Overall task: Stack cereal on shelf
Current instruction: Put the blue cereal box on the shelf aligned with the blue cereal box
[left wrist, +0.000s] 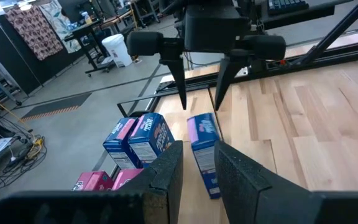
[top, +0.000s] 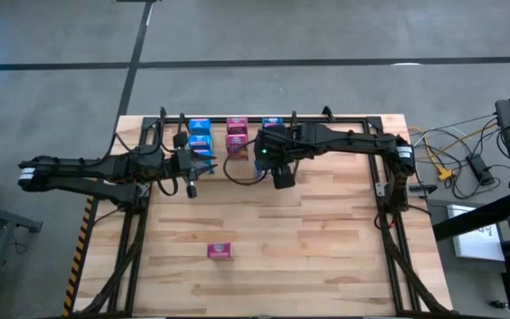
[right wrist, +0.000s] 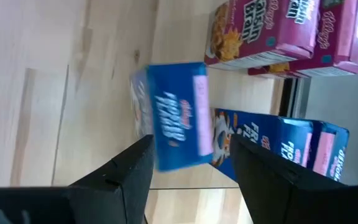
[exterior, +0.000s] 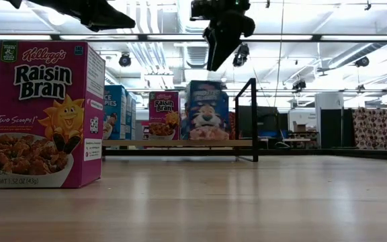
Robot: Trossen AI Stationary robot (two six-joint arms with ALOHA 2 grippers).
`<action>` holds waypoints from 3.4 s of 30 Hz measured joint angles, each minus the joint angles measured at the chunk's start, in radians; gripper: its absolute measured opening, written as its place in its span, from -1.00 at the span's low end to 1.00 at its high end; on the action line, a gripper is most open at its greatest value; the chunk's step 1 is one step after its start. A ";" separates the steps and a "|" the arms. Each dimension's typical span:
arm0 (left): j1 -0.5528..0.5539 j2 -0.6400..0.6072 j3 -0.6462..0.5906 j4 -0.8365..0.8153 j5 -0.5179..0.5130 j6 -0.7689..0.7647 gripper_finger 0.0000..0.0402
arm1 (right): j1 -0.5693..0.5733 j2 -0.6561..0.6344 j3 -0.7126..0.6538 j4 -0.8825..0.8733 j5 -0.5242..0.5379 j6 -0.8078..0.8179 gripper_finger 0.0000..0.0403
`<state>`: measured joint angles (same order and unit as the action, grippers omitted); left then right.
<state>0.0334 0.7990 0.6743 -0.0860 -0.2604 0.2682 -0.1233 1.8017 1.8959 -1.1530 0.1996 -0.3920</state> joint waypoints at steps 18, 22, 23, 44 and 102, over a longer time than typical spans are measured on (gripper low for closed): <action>0.000 0.000 0.000 -0.003 0.000 0.002 -0.63 | -0.015 0.011 0.000 0.092 -0.181 0.006 -0.01; 0.000 0.000 0.000 -0.003 0.000 0.011 -0.63 | -0.028 0.036 -0.001 0.095 -0.181 0.006 0.02; 0.000 0.000 0.000 -0.003 0.000 0.011 -0.63 | -0.031 0.045 -0.001 0.095 -0.182 0.006 0.04; 0.000 0.000 0.001 -0.004 0.000 0.012 -0.63 | -0.070 0.083 -0.002 0.086 -0.174 -0.065 0.13; 0.000 0.000 0.001 -0.013 0.000 0.012 -0.63 | -0.121 0.083 -0.002 0.016 -0.098 0.120 0.00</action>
<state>0.0336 0.7990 0.6750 -0.0986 -0.2607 0.2798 -0.2447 1.8843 1.8942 -1.1369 0.1020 -0.2721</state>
